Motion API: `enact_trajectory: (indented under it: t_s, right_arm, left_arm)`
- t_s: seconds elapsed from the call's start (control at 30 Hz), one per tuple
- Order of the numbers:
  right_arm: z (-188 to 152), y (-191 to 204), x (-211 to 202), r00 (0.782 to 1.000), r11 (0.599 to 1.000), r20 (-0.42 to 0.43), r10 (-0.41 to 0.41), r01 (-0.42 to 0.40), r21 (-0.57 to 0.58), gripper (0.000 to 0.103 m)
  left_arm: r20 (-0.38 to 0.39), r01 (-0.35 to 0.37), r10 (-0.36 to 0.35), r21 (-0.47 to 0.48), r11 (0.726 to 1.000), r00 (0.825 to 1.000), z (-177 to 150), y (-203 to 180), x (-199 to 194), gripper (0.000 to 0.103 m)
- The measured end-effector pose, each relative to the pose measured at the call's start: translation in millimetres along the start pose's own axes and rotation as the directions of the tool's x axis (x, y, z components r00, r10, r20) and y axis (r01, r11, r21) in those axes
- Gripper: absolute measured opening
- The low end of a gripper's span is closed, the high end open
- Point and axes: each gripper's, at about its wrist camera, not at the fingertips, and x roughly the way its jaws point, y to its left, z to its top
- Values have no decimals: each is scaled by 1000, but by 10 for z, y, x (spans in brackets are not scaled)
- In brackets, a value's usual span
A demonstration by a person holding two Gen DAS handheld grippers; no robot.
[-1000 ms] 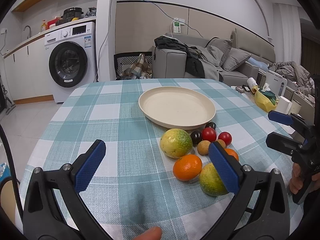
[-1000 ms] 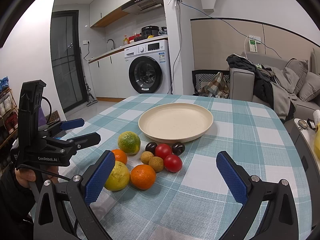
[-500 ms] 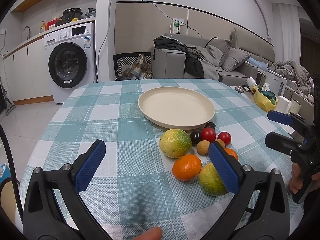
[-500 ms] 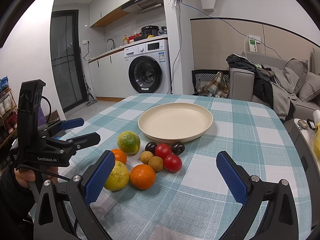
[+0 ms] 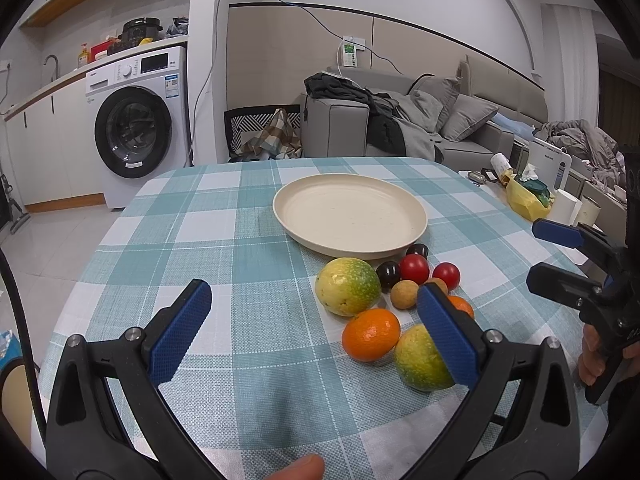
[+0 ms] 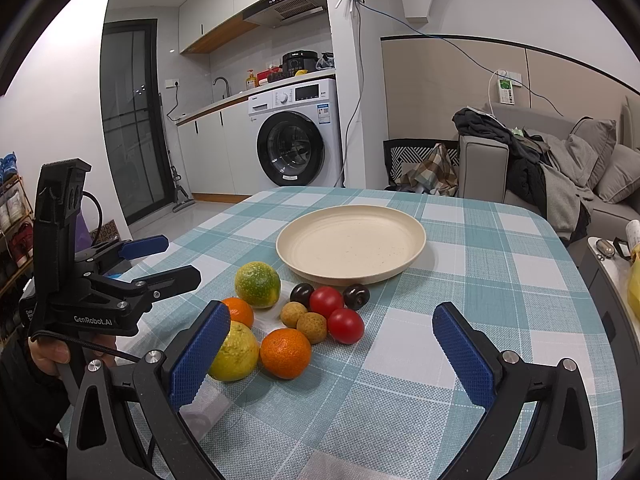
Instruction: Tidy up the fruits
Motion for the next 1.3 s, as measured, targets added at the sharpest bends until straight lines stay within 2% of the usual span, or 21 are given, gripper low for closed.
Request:
enact_trajectory:
  t_s: [0.6, 1.0, 1.2, 1.3]
  right_arm:
    - [3, -5, -11, 1000, 1000, 2, -2, 2, -4, 103]
    - [-3, -10, -37, 999, 999, 3, -34, 34, -15, 103]
    - [0, 59, 61, 995, 995, -36, -92, 90, -48, 103]
    - [-3, 74, 132, 994, 996, -78, -77, 73, -58, 103]
  left_arm:
    - [11, 23, -24, 9, 1000, 1000, 3, -38, -8, 102]
    - [15, -1, 0, 12, 1000, 1000, 13, -47, -60, 102]
    - [18, -9, 9, 15, 1000, 1000, 14, -48, -66, 102]
    - [-15, 17, -17, 13, 1000, 1000, 3, -42, -34, 102]
